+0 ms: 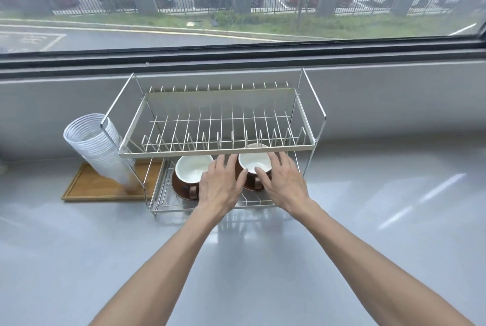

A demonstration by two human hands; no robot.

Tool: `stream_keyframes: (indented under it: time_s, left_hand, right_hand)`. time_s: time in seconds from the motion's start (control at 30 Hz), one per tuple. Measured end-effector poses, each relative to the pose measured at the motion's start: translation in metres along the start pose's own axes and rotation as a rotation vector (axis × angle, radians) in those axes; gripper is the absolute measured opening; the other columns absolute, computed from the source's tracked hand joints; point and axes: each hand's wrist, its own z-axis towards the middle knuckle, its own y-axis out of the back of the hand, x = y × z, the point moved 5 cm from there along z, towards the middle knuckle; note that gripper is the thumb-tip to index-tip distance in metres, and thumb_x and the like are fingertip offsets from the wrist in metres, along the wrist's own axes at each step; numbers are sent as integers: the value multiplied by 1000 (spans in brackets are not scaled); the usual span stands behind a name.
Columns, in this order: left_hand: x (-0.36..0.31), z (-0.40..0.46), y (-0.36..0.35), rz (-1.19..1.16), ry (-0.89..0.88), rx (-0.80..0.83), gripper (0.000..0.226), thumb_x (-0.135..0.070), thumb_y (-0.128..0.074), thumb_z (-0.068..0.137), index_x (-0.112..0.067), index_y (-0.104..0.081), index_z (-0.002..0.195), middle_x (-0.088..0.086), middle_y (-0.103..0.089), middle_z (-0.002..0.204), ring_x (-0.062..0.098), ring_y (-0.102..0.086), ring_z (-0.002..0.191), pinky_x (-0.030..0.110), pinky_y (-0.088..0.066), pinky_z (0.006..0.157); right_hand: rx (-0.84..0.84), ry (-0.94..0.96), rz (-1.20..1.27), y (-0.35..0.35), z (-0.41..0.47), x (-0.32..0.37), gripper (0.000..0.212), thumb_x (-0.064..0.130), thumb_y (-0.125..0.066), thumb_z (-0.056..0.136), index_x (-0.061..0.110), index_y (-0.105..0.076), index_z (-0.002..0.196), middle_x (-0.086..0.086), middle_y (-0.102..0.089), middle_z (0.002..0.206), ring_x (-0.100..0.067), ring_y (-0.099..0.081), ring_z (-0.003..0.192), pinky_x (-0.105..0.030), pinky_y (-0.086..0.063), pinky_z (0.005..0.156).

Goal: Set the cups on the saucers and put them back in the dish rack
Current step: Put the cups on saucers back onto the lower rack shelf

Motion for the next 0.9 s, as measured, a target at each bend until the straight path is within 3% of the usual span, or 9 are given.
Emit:
stream_keyframes:
  time_s: [0.2,0.3,0.5,0.63,0.9]
  left_hand:
    - [-2,16,-30,-199,177,74,52,-52,-37,98,-18,-46,136,6,-51,137,37,-60,111,47,-51,85]
    - [3,24,-46,-245,257,161,56,-53,-36,99,-20,-40,144,11,-45,148,44,-57,118,48,-45,94]
    - [10,31,-65,-462,395,237,59,-45,-38,101,-16,-34,151,16,-49,148,34,-45,135,46,-35,109]
    - [13,29,-73,-647,496,294,62,-50,-41,97,-20,-35,151,13,-48,148,37,-59,122,49,-44,107]
    - [11,25,-73,-741,515,299,58,-47,-42,97,-22,-38,149,13,-49,146,34,-58,121,49,-50,101]
  right_hand:
    - [48,-224,274,-19,25,-20,51,46,-45,101,5,-52,131,-16,-53,133,-35,-48,126,-43,-38,107]
    - [97,-297,390,-29,34,-26,48,40,-43,103,4,-50,134,-19,-53,136,-34,-46,129,-39,-34,106]
    - [160,-461,537,-45,42,-36,41,31,-37,105,4,-49,133,-18,-55,135,-35,-48,128,-45,-39,107]
    - [175,-489,563,-48,41,-39,39,29,-36,104,8,-51,134,-17,-57,133,-35,-51,124,-44,-41,105]
    - [160,-470,617,-42,31,-38,45,26,-37,103,15,-46,146,-9,-55,144,-30,-45,135,-44,-37,113]
